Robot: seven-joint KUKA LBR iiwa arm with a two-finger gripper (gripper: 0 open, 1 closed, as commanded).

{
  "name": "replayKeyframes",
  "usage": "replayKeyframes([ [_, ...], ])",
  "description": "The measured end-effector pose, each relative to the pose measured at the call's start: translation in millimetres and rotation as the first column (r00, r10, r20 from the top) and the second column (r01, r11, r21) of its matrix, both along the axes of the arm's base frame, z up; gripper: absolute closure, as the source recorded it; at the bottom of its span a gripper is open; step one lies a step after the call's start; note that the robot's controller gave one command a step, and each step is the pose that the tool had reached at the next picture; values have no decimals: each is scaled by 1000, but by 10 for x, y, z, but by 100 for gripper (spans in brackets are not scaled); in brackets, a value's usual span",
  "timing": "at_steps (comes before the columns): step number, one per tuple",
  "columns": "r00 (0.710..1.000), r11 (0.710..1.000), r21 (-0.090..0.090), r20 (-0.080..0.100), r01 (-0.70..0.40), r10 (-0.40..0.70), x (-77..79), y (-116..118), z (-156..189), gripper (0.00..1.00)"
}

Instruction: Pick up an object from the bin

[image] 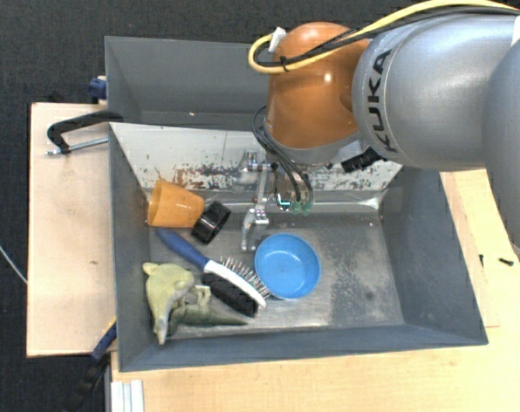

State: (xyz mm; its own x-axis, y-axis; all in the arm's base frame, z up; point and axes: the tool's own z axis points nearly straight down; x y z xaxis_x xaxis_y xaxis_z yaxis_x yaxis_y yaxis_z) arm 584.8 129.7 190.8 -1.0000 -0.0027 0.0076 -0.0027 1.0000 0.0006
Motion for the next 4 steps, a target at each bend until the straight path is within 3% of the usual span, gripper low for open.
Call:
replayKeyframes([
  [1, 1000, 1000, 4, 18, -10, 10, -368, -959, -1180, 0],
  [2, 1000, 1000, 2, 18, 4, -4, -301, -896, -878, 0],
  [3, 1000, 1000, 2, 15, 23, -23, -206, -901, -825, 0],
  [4, 999, 1000, 2, 11, 31, -31, -181, -909, -1174, 0],
])
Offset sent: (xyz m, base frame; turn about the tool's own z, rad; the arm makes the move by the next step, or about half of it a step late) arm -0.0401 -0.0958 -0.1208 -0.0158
